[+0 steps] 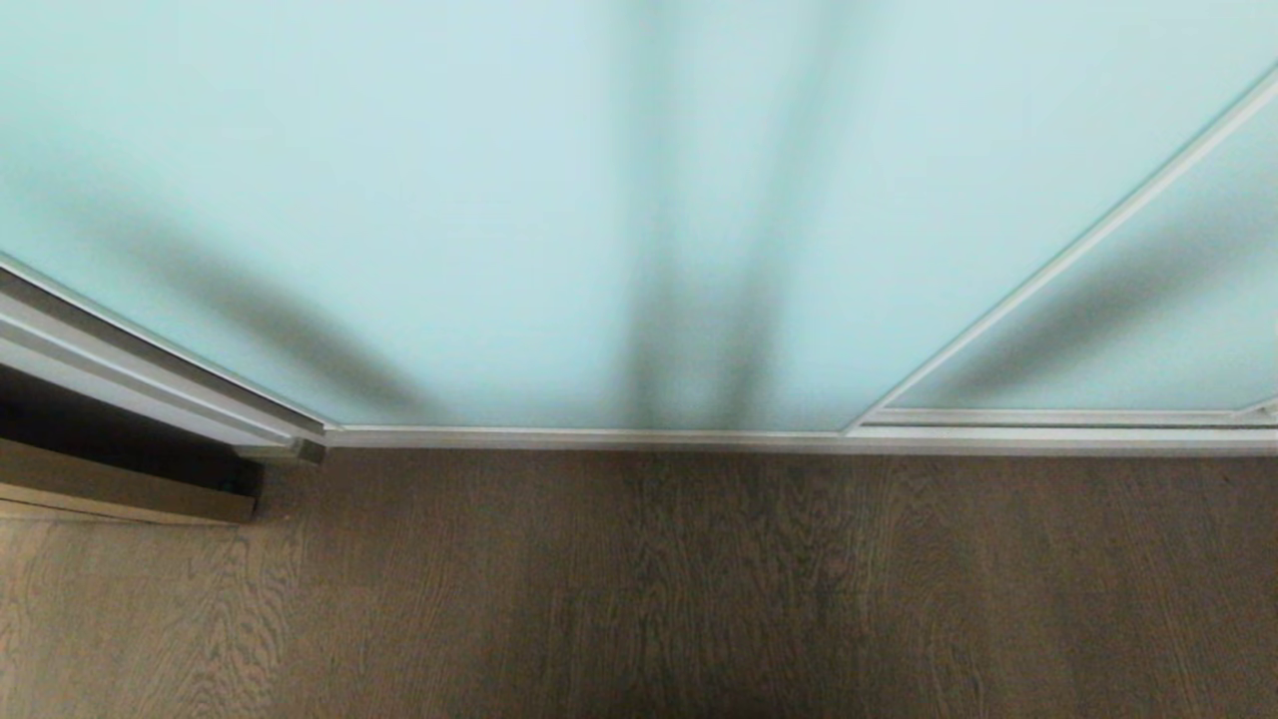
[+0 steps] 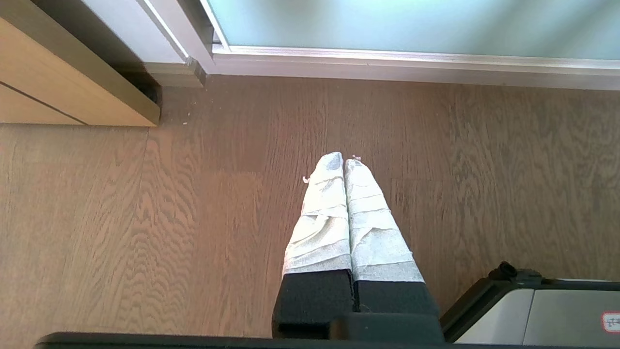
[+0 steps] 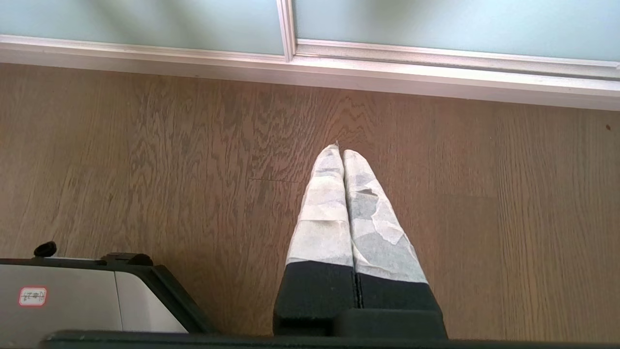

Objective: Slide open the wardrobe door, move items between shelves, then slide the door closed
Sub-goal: Open the door

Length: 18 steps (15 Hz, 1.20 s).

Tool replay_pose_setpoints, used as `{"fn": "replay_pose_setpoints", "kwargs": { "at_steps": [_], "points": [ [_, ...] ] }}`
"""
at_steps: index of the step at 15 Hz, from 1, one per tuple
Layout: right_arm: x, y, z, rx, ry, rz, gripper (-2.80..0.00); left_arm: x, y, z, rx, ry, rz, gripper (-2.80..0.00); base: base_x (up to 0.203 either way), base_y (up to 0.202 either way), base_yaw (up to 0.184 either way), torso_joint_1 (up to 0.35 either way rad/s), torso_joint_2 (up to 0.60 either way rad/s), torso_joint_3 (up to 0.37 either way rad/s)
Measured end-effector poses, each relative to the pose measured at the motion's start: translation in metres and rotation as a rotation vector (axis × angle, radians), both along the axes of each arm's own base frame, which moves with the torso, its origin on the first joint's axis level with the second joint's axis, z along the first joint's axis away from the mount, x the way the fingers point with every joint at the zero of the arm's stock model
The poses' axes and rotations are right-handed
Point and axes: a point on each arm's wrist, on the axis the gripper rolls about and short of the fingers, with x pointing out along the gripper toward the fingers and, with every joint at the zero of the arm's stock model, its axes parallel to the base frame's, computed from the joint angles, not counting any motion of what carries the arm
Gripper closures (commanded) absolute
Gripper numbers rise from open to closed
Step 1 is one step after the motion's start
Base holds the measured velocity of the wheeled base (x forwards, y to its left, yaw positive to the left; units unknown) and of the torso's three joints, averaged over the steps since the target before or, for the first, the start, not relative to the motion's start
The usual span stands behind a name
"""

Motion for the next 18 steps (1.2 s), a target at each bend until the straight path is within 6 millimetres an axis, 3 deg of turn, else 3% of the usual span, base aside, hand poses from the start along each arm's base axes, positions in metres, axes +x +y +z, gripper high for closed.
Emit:
{"fn": "replay_pose_setpoints", "kwargs": {
  "at_steps": [11,18],
  "points": [
    [0.0000,0.0000,-0.0001,0.001,0.001,0.001,0.00,0.0000,0.0000,-0.0001,-0.003,0.001,0.001,0.00,0.001,0.005,-0.001,0.000,0.00,0.000],
    [0.0000,0.0000,-0.0001,0.000,0.001,0.000,0.00,0.0000,0.0000,0.0000,-0.003,0.000,0.001,0.00,0.001,0.184,-0.001,0.001,0.00,0.003]
  ]
}}
